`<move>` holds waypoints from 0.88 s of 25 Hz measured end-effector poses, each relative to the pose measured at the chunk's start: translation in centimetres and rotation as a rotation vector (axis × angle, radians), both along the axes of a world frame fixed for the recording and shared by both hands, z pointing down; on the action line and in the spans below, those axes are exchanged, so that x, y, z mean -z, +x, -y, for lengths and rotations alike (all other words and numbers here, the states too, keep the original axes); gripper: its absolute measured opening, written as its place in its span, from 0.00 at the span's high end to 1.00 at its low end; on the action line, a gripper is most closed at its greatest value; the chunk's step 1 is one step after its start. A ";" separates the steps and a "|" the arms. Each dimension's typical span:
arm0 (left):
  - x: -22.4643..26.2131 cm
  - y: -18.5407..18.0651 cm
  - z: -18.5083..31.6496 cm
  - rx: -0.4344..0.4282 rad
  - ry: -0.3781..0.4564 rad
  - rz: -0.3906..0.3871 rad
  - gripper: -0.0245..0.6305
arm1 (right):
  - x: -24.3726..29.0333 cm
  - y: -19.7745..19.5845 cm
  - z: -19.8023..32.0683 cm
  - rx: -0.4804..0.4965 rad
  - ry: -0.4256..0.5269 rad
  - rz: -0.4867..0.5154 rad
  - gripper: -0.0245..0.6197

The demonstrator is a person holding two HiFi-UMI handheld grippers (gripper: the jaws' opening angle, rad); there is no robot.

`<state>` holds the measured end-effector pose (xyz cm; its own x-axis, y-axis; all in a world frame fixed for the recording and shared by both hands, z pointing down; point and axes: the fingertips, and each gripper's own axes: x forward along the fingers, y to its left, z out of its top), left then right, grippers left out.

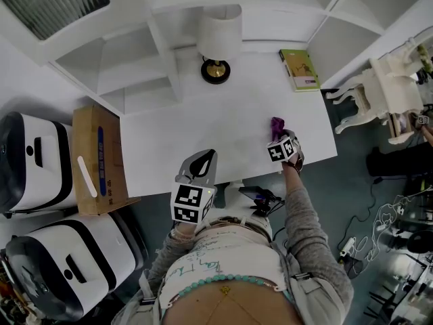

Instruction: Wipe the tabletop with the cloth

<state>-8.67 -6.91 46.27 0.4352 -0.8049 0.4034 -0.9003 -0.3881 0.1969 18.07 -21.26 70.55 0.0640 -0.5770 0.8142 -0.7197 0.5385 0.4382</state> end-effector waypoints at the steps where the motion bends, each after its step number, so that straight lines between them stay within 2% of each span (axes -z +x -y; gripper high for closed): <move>1: 0.0 -0.1 0.0 0.001 0.000 0.000 0.96 | -0.1 -0.1 -0.1 0.001 -0.001 0.001 0.85; 22: 0.0 -1.5 0.1 -0.002 0.006 -0.012 0.96 | -0.3 -3.0 -0.9 0.007 0.000 0.013 0.85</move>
